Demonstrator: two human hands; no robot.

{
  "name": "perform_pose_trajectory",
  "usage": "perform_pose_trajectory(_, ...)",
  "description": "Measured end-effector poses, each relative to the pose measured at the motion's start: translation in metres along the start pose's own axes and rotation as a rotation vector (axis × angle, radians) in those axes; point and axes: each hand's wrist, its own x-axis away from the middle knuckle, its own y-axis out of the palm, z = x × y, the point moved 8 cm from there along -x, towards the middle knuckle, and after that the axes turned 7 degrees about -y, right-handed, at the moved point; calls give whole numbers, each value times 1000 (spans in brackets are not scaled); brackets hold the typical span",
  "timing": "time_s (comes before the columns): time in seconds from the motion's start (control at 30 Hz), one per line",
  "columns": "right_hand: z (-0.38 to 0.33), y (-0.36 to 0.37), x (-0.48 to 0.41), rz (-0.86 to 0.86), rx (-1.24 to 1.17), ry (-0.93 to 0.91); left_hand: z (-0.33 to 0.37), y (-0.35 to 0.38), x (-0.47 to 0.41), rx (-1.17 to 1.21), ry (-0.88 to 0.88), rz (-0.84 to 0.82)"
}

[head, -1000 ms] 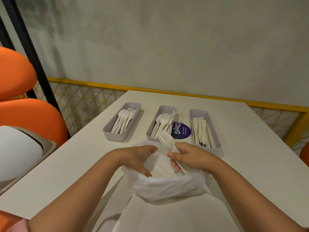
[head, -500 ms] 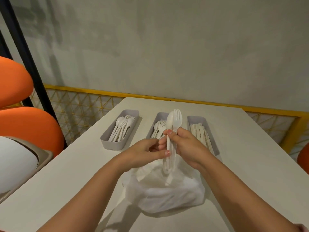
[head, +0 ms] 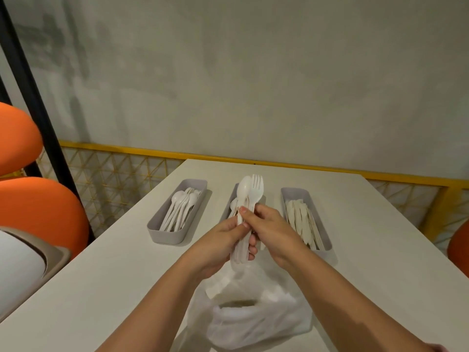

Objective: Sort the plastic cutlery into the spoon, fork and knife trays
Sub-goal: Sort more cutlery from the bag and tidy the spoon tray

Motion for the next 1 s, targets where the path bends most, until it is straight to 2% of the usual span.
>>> perform_pose_trajectory(0.1,1,-9,-6,118,33,-53,0,-11,-2,-18,9,63)
perform_pose_trajectory(0.2,3,-11,-12,161,77,-89,0,-20,-3,-5,6,105)
perform_pose_trajectory(0.43,5,-10,-29,184,102,-54,1,-33,-5,97,-39,208)
perform_pose_trajectory(0.57,4,2,-36,116,133,-60,6,-41,-10,54,-15,261)
perform_pose_trajectory(0.83,14,19,-47,183,181,-38,2,-54,-18,19,-10,437)
perform_pose_trajectory(1.0,20,21,-55,185,326,0,0,-55,-18,-66,3,434)
